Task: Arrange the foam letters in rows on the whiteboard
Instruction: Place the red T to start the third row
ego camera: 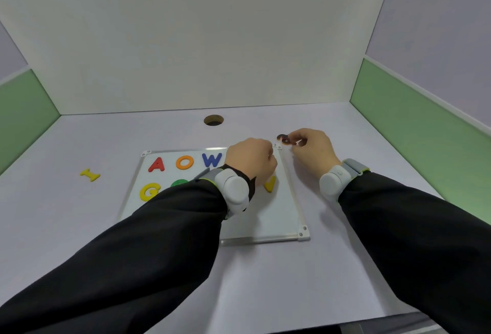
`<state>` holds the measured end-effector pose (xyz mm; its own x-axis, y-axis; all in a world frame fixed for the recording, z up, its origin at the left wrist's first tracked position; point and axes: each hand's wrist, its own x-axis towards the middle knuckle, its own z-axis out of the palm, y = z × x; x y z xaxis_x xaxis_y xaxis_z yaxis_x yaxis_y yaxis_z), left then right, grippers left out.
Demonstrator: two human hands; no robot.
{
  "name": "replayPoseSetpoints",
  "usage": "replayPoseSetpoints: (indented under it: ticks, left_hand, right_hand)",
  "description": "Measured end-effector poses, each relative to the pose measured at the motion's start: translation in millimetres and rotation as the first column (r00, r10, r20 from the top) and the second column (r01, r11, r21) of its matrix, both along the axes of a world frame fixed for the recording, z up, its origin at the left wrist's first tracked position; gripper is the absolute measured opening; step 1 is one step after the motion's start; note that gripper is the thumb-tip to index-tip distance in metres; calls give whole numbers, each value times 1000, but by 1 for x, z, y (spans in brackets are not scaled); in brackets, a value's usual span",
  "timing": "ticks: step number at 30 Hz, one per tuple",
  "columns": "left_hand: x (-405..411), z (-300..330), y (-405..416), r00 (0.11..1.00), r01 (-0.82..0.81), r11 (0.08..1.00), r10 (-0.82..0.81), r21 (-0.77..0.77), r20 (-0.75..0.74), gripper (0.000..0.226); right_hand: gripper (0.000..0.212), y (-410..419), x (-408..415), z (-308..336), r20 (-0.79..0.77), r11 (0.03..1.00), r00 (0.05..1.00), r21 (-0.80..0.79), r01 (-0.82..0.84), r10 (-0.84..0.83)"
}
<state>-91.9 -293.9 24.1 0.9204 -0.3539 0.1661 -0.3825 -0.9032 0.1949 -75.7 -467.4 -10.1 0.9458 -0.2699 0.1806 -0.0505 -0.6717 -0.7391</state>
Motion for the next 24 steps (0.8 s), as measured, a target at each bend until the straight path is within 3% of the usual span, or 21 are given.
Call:
replayPoseSetpoints:
  ticks: [11, 16, 24]
  left_hand:
    - [78, -7, -46, 1000, 5, 999, -5, 42, 0, 34]
    - [100, -22, -60, 998, 0, 988, 9, 152, -59, 37]
    - [105, -23, -68, 993, 45, 989, -28, 144, -118, 38]
  right_hand:
    - [38, -11, 38, -12, -95, 996, 995, -86, -29, 21]
    - [38, -16, 40, -13, -80, 995, 996, -84, -47, 41]
    - [32, -26, 41, -12, -4, 999, 999, -27, 40, -40]
